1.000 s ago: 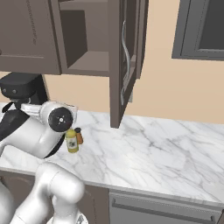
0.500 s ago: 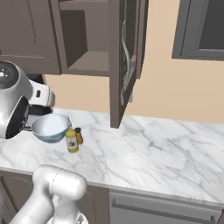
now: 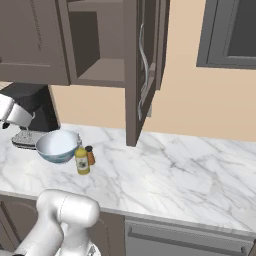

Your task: Retrieve the bottle and the shaker from the cabinet and place them next to the mixing bowl on the counter. Then add garlic from the fridge to the mixing bowl.

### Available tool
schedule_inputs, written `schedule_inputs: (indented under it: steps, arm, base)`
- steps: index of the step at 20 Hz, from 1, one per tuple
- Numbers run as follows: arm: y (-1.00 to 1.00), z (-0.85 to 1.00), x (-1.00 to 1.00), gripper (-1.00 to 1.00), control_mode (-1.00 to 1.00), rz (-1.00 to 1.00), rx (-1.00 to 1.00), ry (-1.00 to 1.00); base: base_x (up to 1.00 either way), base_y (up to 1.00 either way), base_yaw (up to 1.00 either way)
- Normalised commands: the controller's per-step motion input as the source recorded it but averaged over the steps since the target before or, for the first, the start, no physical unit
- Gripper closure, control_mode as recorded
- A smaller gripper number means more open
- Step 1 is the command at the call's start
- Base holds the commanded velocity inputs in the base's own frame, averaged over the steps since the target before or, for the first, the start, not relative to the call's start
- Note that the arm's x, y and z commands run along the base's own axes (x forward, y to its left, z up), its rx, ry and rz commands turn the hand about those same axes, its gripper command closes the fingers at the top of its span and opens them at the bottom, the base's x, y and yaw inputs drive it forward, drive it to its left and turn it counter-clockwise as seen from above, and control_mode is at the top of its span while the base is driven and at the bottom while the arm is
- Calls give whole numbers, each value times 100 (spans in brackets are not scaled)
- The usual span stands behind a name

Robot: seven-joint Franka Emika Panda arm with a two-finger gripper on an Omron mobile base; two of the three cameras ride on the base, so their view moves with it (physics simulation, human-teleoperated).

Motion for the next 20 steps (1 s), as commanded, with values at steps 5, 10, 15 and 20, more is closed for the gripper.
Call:
schedule_inputs:
  steps: [5,10,15,20]
  arm:
    - [-13,-5,16,-100,-100,4,0,-2]
    - [-36,0,19,-100,-100,12,0,1]
    - [-10,0,3,-100,-100,4,0,0]
    - [0,0,0,-100,-100,0,0,0]
  base:
    - [0,0,0]
    - [0,0,0]
    - [0,0,0]
    - [0,0,0]
